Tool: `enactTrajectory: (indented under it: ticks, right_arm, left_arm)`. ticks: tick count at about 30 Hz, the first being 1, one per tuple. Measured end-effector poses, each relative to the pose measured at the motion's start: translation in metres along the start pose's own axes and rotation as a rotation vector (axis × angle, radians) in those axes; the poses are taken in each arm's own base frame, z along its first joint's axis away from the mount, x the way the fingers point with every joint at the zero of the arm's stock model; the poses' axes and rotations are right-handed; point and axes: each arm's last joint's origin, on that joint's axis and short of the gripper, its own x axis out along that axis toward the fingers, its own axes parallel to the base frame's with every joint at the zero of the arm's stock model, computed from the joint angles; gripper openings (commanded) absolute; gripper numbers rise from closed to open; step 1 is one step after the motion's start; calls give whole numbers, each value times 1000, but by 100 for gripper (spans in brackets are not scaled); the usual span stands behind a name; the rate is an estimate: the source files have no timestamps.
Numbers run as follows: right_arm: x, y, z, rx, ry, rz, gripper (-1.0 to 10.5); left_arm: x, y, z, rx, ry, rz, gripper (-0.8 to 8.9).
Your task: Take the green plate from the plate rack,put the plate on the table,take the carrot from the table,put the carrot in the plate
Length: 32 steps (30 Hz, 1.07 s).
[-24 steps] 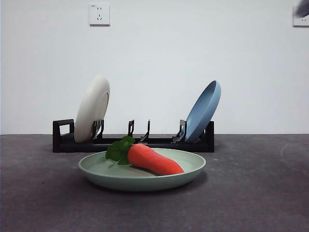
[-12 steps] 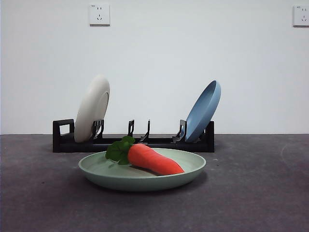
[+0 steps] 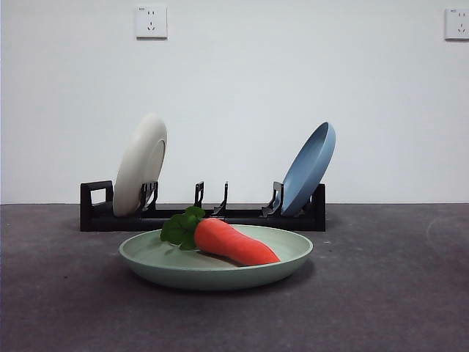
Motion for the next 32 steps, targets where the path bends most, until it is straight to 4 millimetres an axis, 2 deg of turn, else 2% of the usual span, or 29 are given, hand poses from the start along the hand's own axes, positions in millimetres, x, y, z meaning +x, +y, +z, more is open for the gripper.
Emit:
enactTrajectory:
  ticks: [12,17,22,25,27,32]
  right_arm:
    - [0,0,0,0,0,0,1]
    - [0,0,0,0,-1,0,1]
    - [-1,0,0,-1,-3,0,1]
    - [-1,0,0,-1,-3,0,1]
    - [-1,0,0,-1,-3,0,1]
    - [-1,0,0,-1,-3,0,1]
  left_arm:
    - [-1,3,2,6,-21,43,-4]
    - [-14,29,16,12,-210,183,-4]
    - [-53,63,22,14,-462,300,-4]
    - [-74,77,12,3,-577,416,-4]
    - [-85,82,-3,-12,-625,524,-4]
    - [-93,81,-45,-18,-703,736,-4]
